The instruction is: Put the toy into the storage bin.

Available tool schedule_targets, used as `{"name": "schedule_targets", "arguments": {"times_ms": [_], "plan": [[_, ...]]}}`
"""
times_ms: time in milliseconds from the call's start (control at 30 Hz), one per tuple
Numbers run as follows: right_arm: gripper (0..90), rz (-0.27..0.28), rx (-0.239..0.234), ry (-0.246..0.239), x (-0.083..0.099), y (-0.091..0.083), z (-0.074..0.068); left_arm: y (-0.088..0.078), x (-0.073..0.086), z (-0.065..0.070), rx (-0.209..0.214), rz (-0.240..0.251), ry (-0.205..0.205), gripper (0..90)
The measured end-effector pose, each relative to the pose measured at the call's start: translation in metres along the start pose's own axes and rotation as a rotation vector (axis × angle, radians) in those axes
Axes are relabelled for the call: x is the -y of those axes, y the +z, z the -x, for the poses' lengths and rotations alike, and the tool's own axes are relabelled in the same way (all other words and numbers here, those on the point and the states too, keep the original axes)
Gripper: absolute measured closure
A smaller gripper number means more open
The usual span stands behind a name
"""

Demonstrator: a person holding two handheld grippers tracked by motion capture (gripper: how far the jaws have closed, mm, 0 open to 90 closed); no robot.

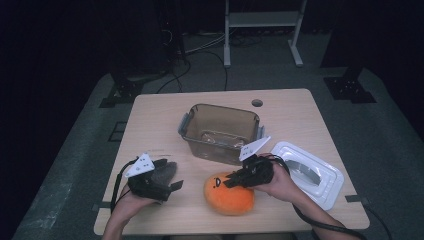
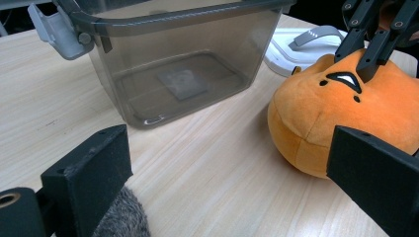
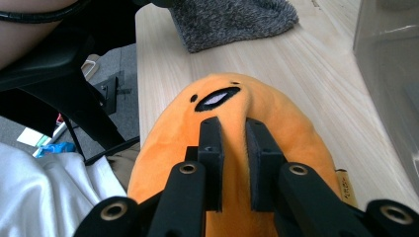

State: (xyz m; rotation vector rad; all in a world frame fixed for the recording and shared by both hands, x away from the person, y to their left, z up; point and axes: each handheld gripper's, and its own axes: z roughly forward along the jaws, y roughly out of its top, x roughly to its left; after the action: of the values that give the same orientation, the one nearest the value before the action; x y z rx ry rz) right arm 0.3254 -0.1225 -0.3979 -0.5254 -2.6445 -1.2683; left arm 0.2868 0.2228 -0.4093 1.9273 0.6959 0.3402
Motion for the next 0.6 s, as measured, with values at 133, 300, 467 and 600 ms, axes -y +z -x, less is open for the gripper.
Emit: {"name": "schedule_targets", "arguments": {"times_ms": [133,300,467,600], "plan": [[80.0,0.004,-0.014,0.007,-0.002,0.000,0.001,-0.001,0.000,0.000,-0.002,0.005,0.001,2.8],[80.8,0.003,-0.022,0.005,-0.005,0.000,0.000,-0.001,0.000,0.000,-0.001,0.005,0.001,2.8],[80.8,0.047,-0.053,0.027,-0.009,-0.006,0.000,-0.001,0.000,-0.001,-0.002,0.007,-0.001,2.8],[80.8,0.070,-0.056,0.015,-0.019,-0.016,-0.007,-0.001,0.000,-0.001,-0.001,0.005,-0.003,2.8]]}}
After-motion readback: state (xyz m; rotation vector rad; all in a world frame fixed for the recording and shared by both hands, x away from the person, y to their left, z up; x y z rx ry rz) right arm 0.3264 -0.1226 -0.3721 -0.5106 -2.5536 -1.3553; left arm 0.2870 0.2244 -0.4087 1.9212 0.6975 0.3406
